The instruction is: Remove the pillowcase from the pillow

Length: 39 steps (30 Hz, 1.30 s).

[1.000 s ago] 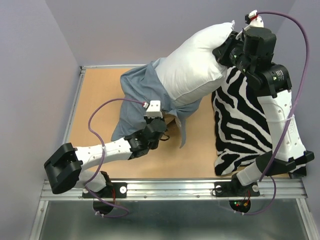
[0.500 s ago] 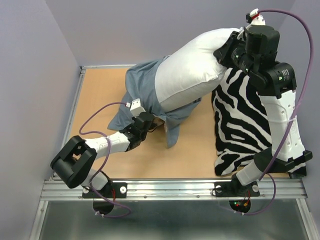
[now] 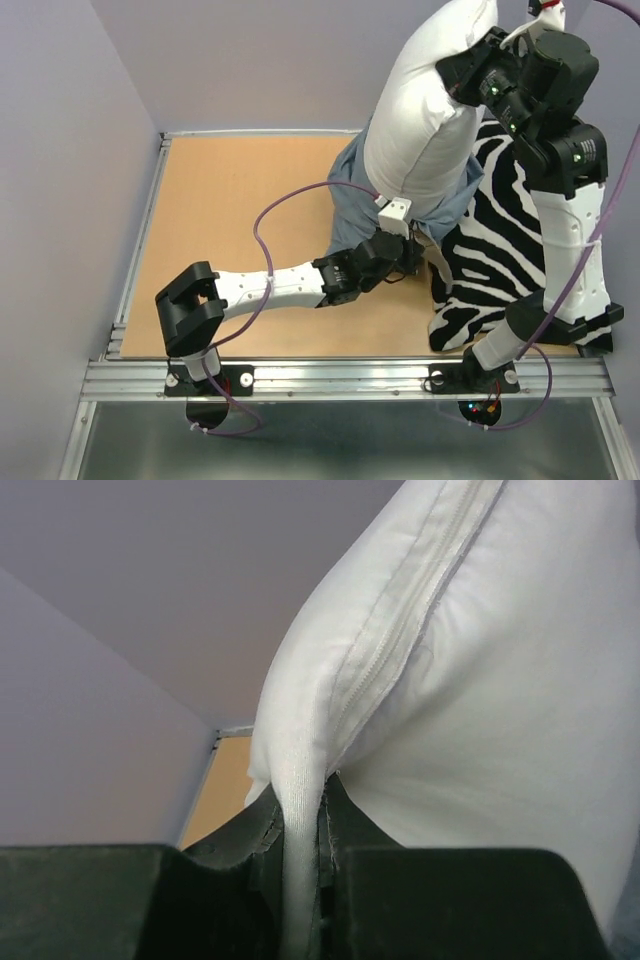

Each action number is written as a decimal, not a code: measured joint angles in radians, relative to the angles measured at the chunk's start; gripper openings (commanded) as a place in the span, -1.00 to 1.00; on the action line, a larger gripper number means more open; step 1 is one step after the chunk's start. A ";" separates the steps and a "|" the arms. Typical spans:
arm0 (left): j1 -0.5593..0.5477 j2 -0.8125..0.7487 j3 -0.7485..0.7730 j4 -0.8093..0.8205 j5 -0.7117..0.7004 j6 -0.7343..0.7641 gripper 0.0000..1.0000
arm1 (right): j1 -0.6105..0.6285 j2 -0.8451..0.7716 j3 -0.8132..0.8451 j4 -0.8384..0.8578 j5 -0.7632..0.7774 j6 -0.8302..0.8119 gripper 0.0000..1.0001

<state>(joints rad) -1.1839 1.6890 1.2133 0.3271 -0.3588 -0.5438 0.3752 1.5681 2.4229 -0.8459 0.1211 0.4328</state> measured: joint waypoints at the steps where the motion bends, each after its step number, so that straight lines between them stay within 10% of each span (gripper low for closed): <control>1: -0.017 -0.008 0.000 0.006 0.012 0.000 -1.00 | -0.002 0.011 0.000 0.019 -0.026 0.006 -0.99; 7: -0.013 -0.141 -0.122 0.021 0.041 -0.030 -0.03 | 0.075 0.064 -0.154 0.234 -0.119 0.036 -0.99; 21: -0.105 -0.870 -0.124 -0.562 -0.493 -0.313 -0.09 | 0.326 0.317 -0.375 0.693 -0.271 0.140 -0.99; 31: -0.105 -0.985 0.064 -0.734 -0.763 -0.201 0.15 | 0.447 0.626 -0.396 0.738 -0.294 0.214 -0.97; 39: -0.091 -0.934 0.142 -0.716 -0.887 -0.093 0.27 | 0.579 0.709 -0.431 0.705 -0.230 0.224 0.49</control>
<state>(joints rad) -1.2747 0.7551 1.3552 -0.3885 -1.2453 -0.6365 0.9543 2.2772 1.9923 -0.1413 -0.1089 0.6571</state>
